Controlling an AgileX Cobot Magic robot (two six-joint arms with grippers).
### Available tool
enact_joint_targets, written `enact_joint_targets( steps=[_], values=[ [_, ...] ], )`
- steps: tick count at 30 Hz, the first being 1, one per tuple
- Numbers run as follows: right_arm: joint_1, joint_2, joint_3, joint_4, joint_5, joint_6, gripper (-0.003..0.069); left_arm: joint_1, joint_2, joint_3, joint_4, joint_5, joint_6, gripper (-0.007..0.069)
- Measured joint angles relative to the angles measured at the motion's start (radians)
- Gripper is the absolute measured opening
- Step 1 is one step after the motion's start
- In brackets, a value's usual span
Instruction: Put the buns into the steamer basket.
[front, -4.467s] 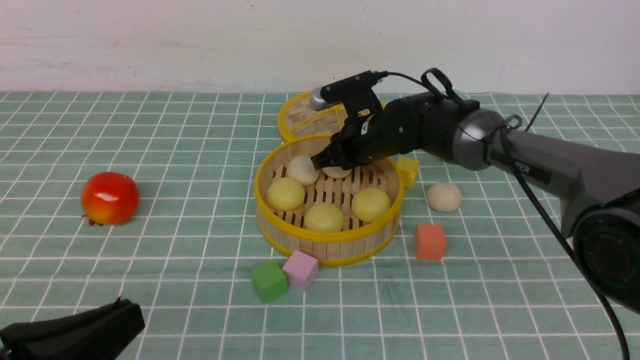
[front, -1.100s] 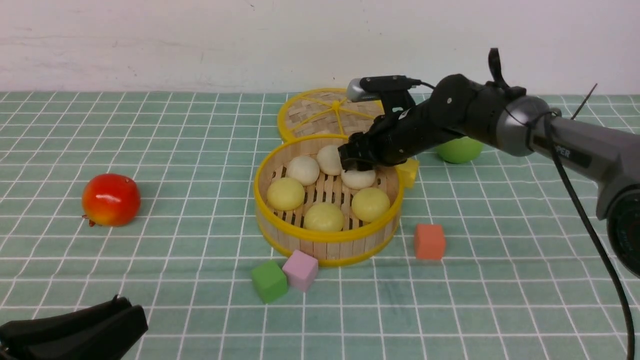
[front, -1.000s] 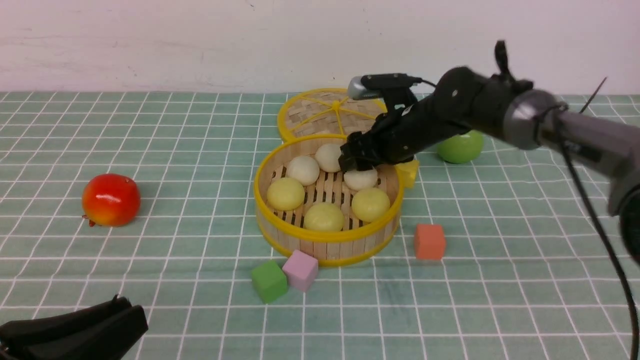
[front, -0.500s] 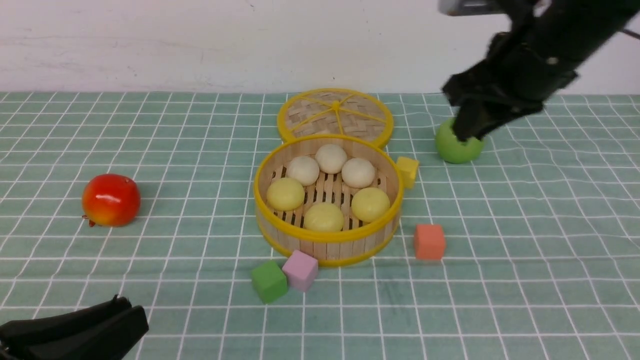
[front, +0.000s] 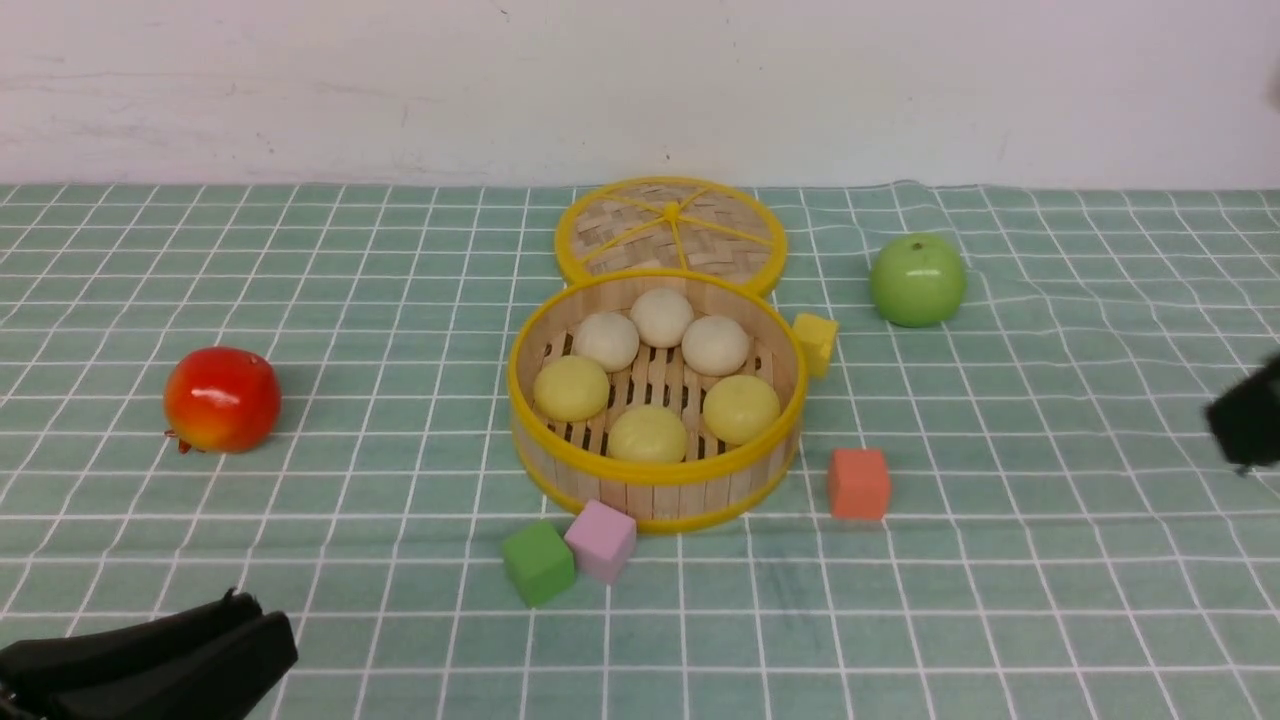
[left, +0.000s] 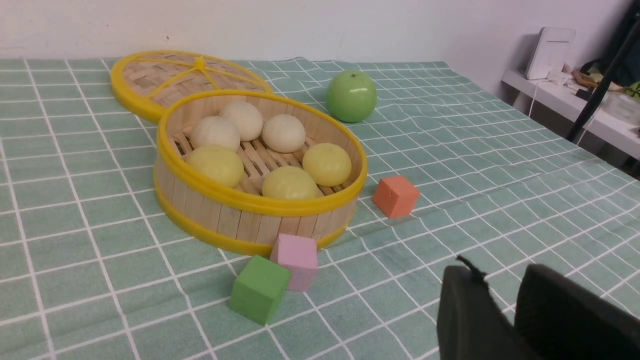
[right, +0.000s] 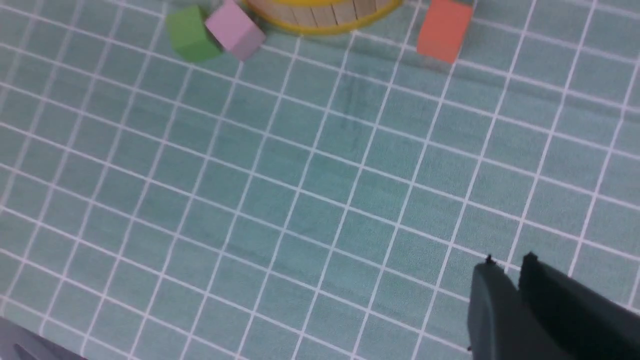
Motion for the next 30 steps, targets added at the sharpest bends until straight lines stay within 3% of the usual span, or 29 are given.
enact_joint_targets(
  steps=[10, 13, 18, 19, 24, 30],
  values=[
    [-0.011, -0.232, 0.013, -0.007, 0.005, -0.004, 0.0088, 0.000, 0.000, 0.000, 0.000, 0.000, 0.000, 0.0165],
    [-0.113, -0.375, 0.138, -0.032, -0.015, -0.044, 0.0089, 0.000, 0.000, 0.000, 0.000, 0.000, 0.000, 0.0165],
    [-0.237, -0.606, 0.473, -0.046, -0.250, -0.070, 0.0095, 0.000, 0.000, 0.000, 0.000, 0.000, 0.000, 0.0169],
    [-0.267, -0.696, 0.628, -0.051, -0.392, -0.071, 0.0095, 0.000, 0.000, 0.000, 0.000, 0.000, 0.000, 0.0172],
    [-0.293, -0.912, 1.045, -0.109, -0.700, -0.072, 0.0095, 0.000, 0.000, 0.000, 0.000, 0.000, 0.000, 0.0176],
    [-0.300, -1.032, 1.285, -0.119, -0.899, -0.064, 0.0097, 0.000, 0.000, 0.000, 0.000, 0.000, 0.000, 0.0183]
  ],
)
